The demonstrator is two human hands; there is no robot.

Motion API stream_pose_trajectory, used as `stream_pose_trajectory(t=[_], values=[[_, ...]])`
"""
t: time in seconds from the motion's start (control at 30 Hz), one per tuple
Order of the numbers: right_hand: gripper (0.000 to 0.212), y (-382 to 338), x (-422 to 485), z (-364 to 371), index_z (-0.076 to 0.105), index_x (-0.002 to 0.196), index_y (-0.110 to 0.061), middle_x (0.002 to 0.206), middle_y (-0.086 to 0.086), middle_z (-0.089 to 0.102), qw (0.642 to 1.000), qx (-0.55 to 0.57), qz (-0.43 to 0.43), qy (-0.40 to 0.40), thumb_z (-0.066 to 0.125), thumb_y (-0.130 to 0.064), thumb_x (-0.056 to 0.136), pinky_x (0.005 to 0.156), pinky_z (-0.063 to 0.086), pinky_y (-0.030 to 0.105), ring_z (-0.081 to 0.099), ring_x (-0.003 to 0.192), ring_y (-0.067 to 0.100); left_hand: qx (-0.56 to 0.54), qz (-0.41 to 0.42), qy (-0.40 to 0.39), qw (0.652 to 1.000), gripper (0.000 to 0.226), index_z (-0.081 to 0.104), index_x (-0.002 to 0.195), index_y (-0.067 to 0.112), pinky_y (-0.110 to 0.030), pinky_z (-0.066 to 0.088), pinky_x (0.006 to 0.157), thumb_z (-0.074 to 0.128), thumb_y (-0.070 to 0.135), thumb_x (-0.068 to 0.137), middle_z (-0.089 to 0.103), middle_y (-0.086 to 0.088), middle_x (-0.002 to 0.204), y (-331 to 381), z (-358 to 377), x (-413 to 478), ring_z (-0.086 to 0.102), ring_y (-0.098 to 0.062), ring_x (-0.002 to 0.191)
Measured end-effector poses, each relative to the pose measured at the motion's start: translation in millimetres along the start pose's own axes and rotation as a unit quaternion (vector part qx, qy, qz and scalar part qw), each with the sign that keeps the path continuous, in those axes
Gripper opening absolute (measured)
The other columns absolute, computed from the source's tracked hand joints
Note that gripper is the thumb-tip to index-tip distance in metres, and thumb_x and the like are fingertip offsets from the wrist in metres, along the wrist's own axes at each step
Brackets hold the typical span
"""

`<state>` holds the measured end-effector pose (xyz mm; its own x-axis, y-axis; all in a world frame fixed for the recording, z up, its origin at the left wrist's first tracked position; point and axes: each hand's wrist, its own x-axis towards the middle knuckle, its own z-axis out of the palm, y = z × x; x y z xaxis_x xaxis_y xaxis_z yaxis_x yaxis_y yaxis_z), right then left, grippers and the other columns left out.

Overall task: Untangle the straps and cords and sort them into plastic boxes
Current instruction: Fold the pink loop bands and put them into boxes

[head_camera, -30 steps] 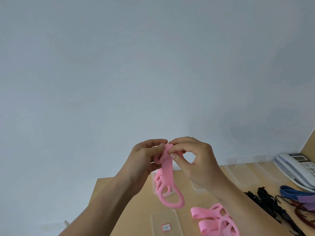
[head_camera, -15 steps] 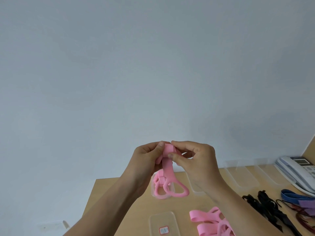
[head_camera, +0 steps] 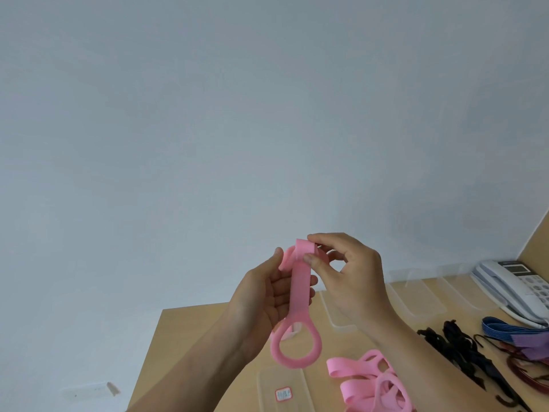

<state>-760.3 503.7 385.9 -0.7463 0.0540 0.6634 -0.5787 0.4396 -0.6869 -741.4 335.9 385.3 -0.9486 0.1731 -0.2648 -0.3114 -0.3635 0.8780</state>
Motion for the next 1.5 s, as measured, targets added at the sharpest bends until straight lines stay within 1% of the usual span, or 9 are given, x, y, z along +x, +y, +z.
stream_pose_trajectory(t=[0.2, 0.4, 0.63, 0.9, 1.13, 1.27, 1.37, 1.43, 1.5], values=[[0.024, 8, -11, 2, 0.076, 0.1, -0.021, 0.092, -0.017, 0.073, 0.999, 0.011, 0.007, 0.033, 0.083, -0.01, 0.08, 0.073, 0.054, 0.023, 0.068, 0.084, 0.01, 0.012, -0.012, -0.02, 1.0, 0.034, 0.078, 0.115, 0.007, -0.038, 0.06, 0.089, 0.066, 0.033, 0.098, 0.075, -0.019, 0.118, -12, -1, -4, 0.074, -0.032, 0.106], [0.027, 8, -14, 9, 0.076, 0.1, -0.019, 0.093, -0.016, 0.073, 0.999, 0.024, 0.036, 0.022, 0.082, -0.005, 0.078, 0.075, 0.057, 0.034, 0.068, 0.086, 0.012, 0.039, 0.015, -0.033, 0.999, 0.027, 0.079, 0.113, 0.01, -0.037, 0.06, 0.09, 0.066, 0.027, 0.097, 0.075, -0.019, 0.118, -15, -6, -4, 0.074, -0.028, 0.1], [0.02, 2, -21, 9, 0.074, 0.095, -0.017, 0.091, -0.013, 0.072, 0.999, -0.001, -0.023, 0.031, 0.082, -0.006, 0.079, 0.076, 0.056, 0.032, 0.068, 0.084, 0.012, 0.048, 0.009, -0.012, 0.999, 0.027, 0.082, 0.105, 0.015, -0.037, 0.06, 0.092, 0.064, 0.034, 0.1, 0.078, -0.014, 0.112, -20, -3, -5, 0.075, -0.024, 0.103], [0.024, 2, -25, 3, 0.073, 0.094, -0.014, 0.093, -0.012, 0.072, 0.999, -0.006, -0.026, 0.026, 0.082, 0.0, 0.077, 0.08, 0.055, 0.025, 0.068, 0.088, 0.01, 0.082, 0.013, 0.014, 0.996, 0.03, 0.083, 0.102, 0.014, -0.05, 0.053, 0.103, 0.063, 0.037, 0.1, 0.078, -0.017, 0.11, -15, 3, -6, 0.073, -0.034, 0.109], [0.024, -4, -28, 6, 0.072, 0.085, -0.011, 0.089, -0.006, 0.071, 0.997, -0.007, -0.071, 0.019, 0.08, 0.009, 0.074, 0.078, 0.054, 0.029, 0.067, 0.083, 0.019, 0.094, 0.032, -0.014, 0.995, 0.05, 0.081, 0.104, 0.009, -0.052, 0.052, 0.101, 0.078, 0.052, 0.078, 0.074, -0.022, 0.109, -3, 1, -10, 0.067, -0.031, 0.093], [0.031, -6, -30, 4, 0.072, 0.087, -0.013, 0.094, -0.009, 0.07, 0.997, -0.034, -0.073, -0.005, 0.076, 0.013, 0.07, 0.084, 0.053, 0.031, 0.067, 0.095, 0.015, 0.088, 0.032, -0.021, 0.995, 0.039, 0.08, 0.106, 0.007, -0.053, 0.051, 0.098, 0.077, 0.04, 0.086, 0.073, -0.025, 0.109, -2, -7, -8, 0.064, -0.032, 0.094], [0.026, -10, -25, 0, 0.072, 0.103, -0.018, 0.107, -0.013, 0.069, 0.997, -0.017, -0.041, -0.058, 0.074, -0.004, 0.081, 0.092, 0.05, 0.029, 0.063, 0.108, 0.014, 0.09, 0.049, -0.024, 0.994, 0.021, 0.078, 0.111, 0.003, -0.062, 0.04, 0.112, 0.068, 0.014, 0.095, 0.067, -0.031, 0.125, 0, -19, -8, 0.063, -0.035, 0.102], [0.029, -13, -18, -1, 0.071, 0.116, -0.02, 0.123, -0.013, 0.065, 0.993, -0.034, -0.02, -0.113, 0.072, -0.013, 0.088, 0.101, 0.044, 0.027, 0.057, 0.12, 0.011, 0.095, 0.059, -0.025, 0.993, 0.021, 0.077, 0.113, 0.002, -0.062, 0.041, 0.114, 0.062, 0.003, 0.097, 0.069, -0.03, 0.123, 1, -25, -7, 0.067, -0.039, 0.111], [0.03, -15, -12, 0, 0.071, 0.118, -0.019, 0.128, -0.011, 0.063, 0.983, -0.065, -0.019, -0.169, 0.071, -0.012, 0.089, 0.105, 0.039, 0.022, 0.053, 0.123, 0.007, 0.096, 0.068, -0.041, 0.992, 0.025, 0.074, 0.118, 0.0, -0.059, 0.043, 0.113, 0.058, -0.002, 0.098, 0.073, -0.024, 0.12, 2, -27, -7, 0.066, -0.042, 0.119]])
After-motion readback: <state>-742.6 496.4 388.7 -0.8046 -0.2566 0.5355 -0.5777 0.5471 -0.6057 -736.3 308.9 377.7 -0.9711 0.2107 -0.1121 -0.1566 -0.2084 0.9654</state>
